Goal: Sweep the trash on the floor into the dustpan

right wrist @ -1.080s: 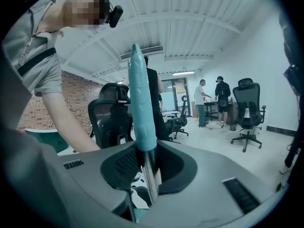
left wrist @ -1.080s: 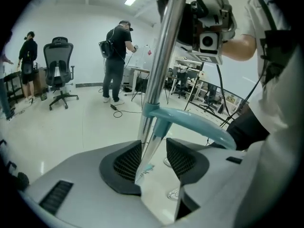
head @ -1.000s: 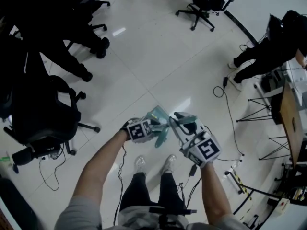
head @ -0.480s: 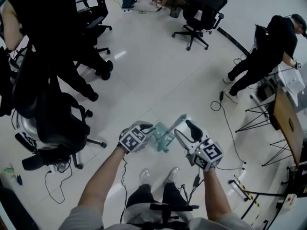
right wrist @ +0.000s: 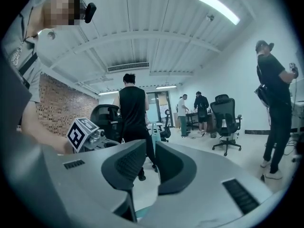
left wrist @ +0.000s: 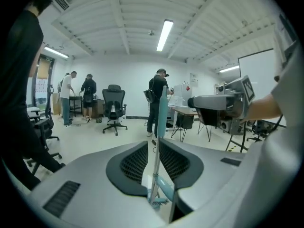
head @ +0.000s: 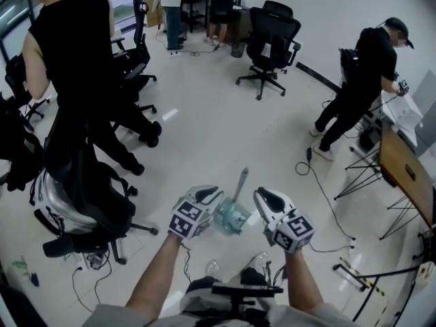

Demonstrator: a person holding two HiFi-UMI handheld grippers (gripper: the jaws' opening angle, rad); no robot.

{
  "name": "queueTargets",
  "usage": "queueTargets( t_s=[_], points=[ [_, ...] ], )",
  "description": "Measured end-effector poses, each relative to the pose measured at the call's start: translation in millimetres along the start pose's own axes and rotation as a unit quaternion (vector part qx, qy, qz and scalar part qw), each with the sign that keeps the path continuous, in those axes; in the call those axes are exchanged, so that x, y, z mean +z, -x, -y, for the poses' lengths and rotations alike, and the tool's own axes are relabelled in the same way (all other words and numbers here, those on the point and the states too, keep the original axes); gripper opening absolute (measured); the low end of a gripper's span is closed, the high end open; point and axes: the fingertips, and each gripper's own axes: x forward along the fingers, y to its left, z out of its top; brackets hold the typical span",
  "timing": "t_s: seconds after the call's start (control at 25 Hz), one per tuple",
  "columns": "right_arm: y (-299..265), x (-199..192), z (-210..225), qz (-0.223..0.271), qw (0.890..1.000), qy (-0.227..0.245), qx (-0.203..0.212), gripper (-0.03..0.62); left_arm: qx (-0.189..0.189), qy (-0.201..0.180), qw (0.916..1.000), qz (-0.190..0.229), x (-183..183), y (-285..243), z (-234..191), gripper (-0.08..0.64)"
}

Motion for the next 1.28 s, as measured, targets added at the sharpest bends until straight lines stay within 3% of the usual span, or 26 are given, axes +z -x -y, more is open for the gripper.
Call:
queueTargets(
  t_s=[0.12, 0.52, 1.28],
  points=[
    [9.6, 5.8, -0.8, 0.006, 1.0, -0.007, -0.012, 0.0, 0.008, 0.006, 0.9999, 0.002, 9.8, 3.0, 11.2, 0.075],
    [26.9, 14.6, -11.4, 0.022, 1.0, -0.017, -0.008, 0.0, 0.007, 0.015, 0.9994, 0.029, 33.1, 8.0, 34.5, 0.075],
    [30.0, 16.5, -21.0, 0.024, 1.0, -0.01, -0.003, 0.0, 0.0, 0.026, 0.9995, 0.015, 18.7, 11.0, 55.0, 0.075]
  ],
)
